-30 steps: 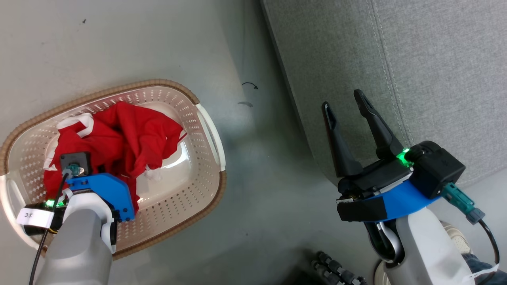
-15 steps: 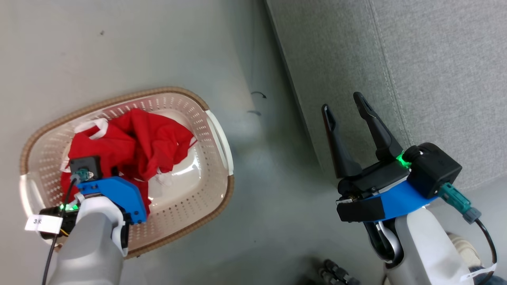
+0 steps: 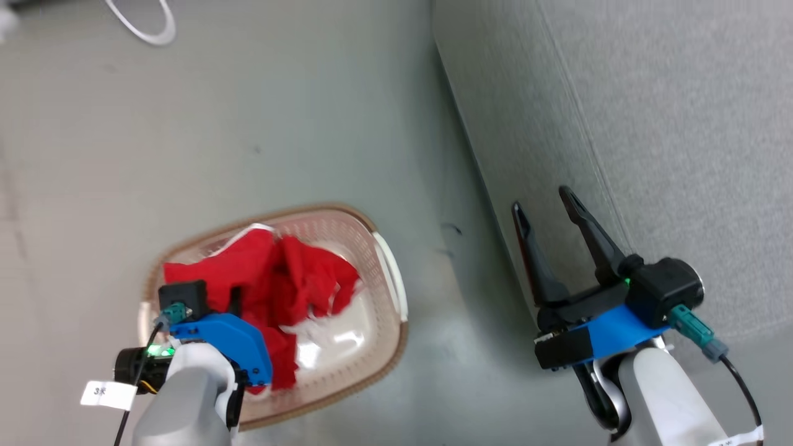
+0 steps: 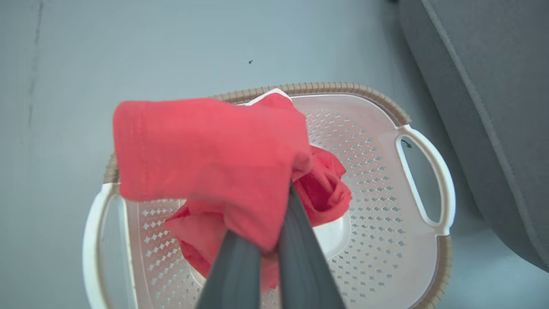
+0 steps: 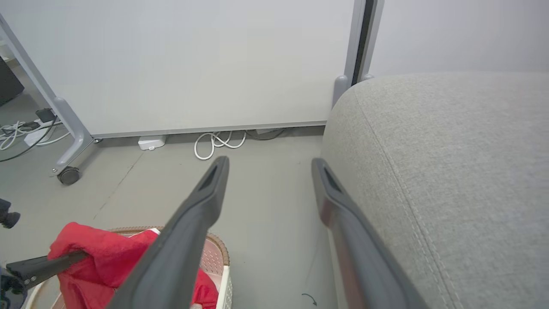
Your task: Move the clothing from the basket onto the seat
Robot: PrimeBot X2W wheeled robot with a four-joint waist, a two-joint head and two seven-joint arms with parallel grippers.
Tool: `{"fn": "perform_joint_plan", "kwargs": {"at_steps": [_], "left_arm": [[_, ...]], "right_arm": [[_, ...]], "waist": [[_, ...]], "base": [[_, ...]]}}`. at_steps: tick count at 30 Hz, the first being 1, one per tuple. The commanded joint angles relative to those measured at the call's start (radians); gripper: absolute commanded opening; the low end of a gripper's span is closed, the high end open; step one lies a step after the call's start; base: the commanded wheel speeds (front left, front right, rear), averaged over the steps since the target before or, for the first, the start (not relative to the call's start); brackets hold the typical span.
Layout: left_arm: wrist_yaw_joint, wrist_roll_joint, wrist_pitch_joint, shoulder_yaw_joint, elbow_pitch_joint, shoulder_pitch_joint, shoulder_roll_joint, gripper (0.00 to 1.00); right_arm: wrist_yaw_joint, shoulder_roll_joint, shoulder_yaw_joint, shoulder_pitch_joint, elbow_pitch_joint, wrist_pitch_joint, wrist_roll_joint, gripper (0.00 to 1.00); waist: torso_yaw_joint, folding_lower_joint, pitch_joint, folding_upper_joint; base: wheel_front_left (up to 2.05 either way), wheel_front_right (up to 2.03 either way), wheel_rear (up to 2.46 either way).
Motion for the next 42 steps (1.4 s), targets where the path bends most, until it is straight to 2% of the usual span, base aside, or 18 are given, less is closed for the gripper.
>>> {"fn": "perform_joint_plan", "kwargs": {"at_steps": [1, 11, 24, 33, 42], "left_arm": [[-0.009, -0.003, -0.011, -0.005, -0.016, 0.019, -0.007, 0.00], [-0.047, -0.056, -0.021, -0.069, -0.181, 0.045, -0.030, 0.00], [-0.050, -0.156, 0.059, -0.284, -0.502, -0.022, -0.031, 0.00], [-0.017, -0.238, 0.112, -0.412, -0.628, -0.110, -0.031, 0.00], [0.018, -0.319, 0.122, -0.527, -0.684, -0.176, -0.031, 0.00]], "right_arm": [[0.000, -0.003, -0.012, 0.018, 0.010, -0.004, -0.015, 1.00], [0.000, -0.003, -0.084, 0.087, 0.060, 0.003, -0.071, 1.00], [0.000, -0.003, -0.093, 0.156, 0.041, 0.053, -0.087, 1.00], [0.000, -0.003, -0.076, 0.180, 0.012, 0.084, -0.090, 1.00], [0.000, -0.003, -0.067, 0.187, -0.001, 0.093, -0.083, 1.00]], "waist": [[0.078, 0.0001, -0.121, 0.0000], [0.185, 0.0001, -0.291, 0.0000], [0.231, 0.0001, -0.418, 0.0000], [0.231, 0.0001, -0.437, 0.0000], [0.229, 0.0001, -0.436, 0.0000]], "base": [[0.00, 0.00, 0.00], [0.00, 0.00, 0.00], [0.00, 0.00, 0.00], [0.00, 0.00, 0.00], [0.00, 0.00, 0.00]]}}
